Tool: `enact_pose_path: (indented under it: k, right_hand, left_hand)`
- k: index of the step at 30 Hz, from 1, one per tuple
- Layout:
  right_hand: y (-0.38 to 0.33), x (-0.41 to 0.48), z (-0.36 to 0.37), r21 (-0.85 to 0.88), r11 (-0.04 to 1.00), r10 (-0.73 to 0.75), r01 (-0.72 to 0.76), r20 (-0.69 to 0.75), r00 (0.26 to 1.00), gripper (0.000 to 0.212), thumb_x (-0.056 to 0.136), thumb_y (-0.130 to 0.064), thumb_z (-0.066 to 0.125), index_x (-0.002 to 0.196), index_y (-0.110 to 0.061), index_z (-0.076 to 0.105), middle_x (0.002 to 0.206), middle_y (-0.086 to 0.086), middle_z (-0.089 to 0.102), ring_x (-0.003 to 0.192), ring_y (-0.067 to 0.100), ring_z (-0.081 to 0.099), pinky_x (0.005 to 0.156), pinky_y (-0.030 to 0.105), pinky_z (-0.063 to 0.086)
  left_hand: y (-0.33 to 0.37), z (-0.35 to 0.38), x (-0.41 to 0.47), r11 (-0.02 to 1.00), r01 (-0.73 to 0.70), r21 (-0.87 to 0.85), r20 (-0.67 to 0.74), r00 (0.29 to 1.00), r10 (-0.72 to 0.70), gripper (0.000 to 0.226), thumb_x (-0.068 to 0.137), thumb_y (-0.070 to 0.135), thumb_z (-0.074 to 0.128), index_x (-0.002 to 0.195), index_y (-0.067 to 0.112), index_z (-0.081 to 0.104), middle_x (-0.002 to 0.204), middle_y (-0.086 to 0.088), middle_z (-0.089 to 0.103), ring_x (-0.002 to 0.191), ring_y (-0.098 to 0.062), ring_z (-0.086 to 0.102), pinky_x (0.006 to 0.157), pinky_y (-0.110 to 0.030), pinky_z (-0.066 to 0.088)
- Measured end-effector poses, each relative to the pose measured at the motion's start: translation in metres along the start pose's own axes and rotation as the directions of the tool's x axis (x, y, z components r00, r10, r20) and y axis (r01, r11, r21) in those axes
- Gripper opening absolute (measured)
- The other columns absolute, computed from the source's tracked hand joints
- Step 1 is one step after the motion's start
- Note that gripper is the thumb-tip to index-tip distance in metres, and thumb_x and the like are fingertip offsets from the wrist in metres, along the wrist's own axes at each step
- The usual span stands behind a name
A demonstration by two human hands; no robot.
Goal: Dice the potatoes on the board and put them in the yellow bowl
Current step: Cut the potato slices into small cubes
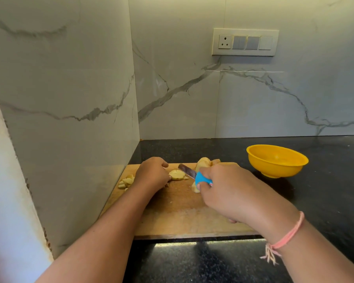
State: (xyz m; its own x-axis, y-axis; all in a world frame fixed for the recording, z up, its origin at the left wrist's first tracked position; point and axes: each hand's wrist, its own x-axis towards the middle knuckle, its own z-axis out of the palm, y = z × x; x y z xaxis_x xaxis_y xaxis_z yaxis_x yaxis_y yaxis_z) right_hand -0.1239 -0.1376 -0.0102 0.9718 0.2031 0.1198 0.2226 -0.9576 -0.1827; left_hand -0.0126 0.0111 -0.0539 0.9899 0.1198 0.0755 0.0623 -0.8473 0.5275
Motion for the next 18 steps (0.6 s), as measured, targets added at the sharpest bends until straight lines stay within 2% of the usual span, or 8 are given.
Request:
enact_pose_path:
  k: [3,6,12,16,18]
  right_hand:
    - [-0.004,0.011,0.005,0.033,0.999,0.016,-0.015,-0.048,0.999,0.038,0.099,-0.033,0.04,0.135,-0.022,0.046,0.095,0.001,0.054,0.054,0.008,0.045,0.054,0.021,0.046]
    - [-0.007,0.02,0.006,0.043,0.999,0.015,-0.012,-0.053,0.999,0.035,0.097,-0.028,0.042,0.13,-0.02,0.049,0.085,0.0,0.05,0.054,0.009,0.045,0.055,0.022,0.047]
    - [-0.016,0.033,0.009,0.005,1.0,0.009,-0.009,0.037,0.999,0.03,0.097,-0.021,0.043,0.125,-0.015,0.053,0.071,0.0,0.05,0.052,0.011,0.048,0.049,0.022,0.043]
    - [-0.021,0.039,0.001,0.0,1.0,0.028,-0.028,0.122,0.992,0.02,0.094,-0.014,0.042,0.11,-0.008,0.053,0.066,0.007,0.055,0.045,0.014,0.051,0.046,0.024,0.044]
    - [-0.024,0.043,-0.005,0.012,1.0,0.026,-0.029,0.166,0.986,0.01,0.091,-0.008,0.043,0.09,-0.003,0.052,0.059,0.009,0.055,0.043,0.016,0.049,0.047,0.026,0.044]
  left_hand:
    - [0.0,0.002,0.0,1.0,0.017,-0.013,-0.053,0.998,-0.018,0.054,0.088,0.018,0.067,0.137,0.017,0.045,0.124,-0.005,0.059,0.101,-0.02,0.061,0.082,-0.028,0.053]
    - [-0.001,0.002,0.001,1.0,0.013,-0.012,-0.061,0.998,-0.014,0.056,0.087,0.016,0.068,0.137,0.016,0.041,0.123,-0.005,0.058,0.099,-0.017,0.059,0.072,-0.024,0.048]
    - [0.0,0.0,0.002,0.999,0.007,0.034,-0.045,0.999,-0.005,0.053,0.087,0.018,0.068,0.134,0.017,0.044,0.121,-0.004,0.057,0.098,-0.016,0.057,0.074,-0.025,0.048]
    - [0.0,0.0,0.002,0.999,-0.003,0.05,-0.049,0.999,0.005,0.049,0.088,0.018,0.067,0.132,0.017,0.045,0.116,-0.004,0.058,0.095,-0.016,0.058,0.069,-0.025,0.047]
    - [0.0,0.001,0.001,0.999,-0.009,0.053,-0.056,0.998,0.012,0.048,0.088,0.018,0.066,0.13,0.017,0.045,0.114,-0.004,0.058,0.092,-0.015,0.056,0.066,-0.024,0.045]
